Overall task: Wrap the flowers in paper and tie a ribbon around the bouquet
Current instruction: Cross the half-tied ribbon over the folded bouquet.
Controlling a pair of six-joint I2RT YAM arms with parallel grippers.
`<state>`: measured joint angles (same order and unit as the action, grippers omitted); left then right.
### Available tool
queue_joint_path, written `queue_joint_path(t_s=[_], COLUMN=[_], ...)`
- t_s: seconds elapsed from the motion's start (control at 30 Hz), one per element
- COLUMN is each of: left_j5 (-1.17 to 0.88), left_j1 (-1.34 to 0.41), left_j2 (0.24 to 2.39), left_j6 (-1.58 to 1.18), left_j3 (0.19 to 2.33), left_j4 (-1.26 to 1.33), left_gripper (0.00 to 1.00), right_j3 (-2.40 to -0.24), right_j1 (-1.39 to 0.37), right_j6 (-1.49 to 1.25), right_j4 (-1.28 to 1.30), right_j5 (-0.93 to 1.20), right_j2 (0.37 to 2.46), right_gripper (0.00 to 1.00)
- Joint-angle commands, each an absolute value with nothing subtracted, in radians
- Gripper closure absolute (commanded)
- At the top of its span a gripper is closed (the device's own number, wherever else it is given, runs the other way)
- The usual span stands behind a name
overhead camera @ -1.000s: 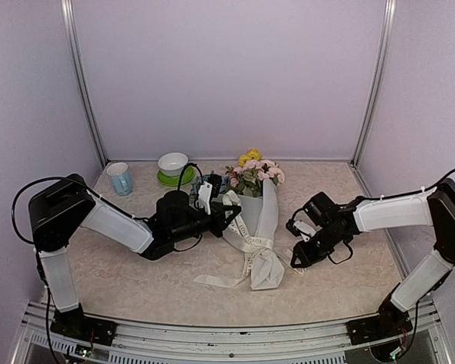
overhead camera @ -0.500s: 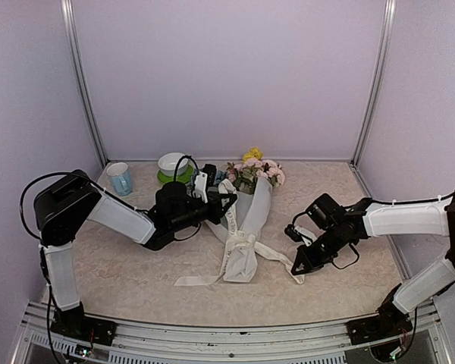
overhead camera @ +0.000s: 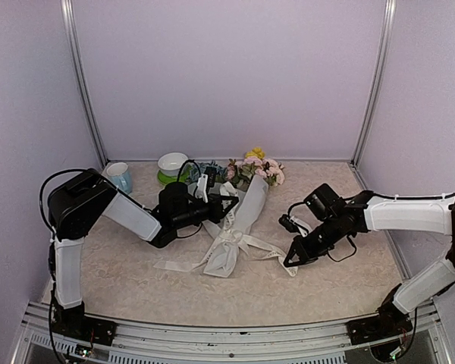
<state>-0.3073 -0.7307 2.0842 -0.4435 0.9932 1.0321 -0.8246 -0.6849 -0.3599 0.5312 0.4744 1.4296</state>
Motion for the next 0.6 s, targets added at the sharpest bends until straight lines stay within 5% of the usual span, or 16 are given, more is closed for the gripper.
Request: queue_joint_path(t_s=[0.0,0.17,0.33,0.57], left_j5=[-0.31,-0.152,-0.026,-0.014], left_j1=[-0.735,-0.732,-0.724,-0.692], left_j2=[2.033,1.985,1.941,1.851], left_j6=[-0.392,-0.297,-0.135,-0.057], left_j3=[0.985,1.032,1.205,1.132], left_j4=[1.029,0.832,0.505,0.427], left_gripper=[0.95,0.38,0.05,0.01], right_j3=[-0.846,-0.887,-0.911,-1.047], right_j1=[-0.693,-0.691,-0.684,-0.678], right_j6=[-0.352,-0.349,-0.333,-0.251], right_j4=[0.519,0.56,0.543,0.533], right_j5=[0.454,0.376,0.39,0.385], right_j2=[1.465,1.477,1.524,1.602], right_gripper=[1.0,0.88,0.68,0.64])
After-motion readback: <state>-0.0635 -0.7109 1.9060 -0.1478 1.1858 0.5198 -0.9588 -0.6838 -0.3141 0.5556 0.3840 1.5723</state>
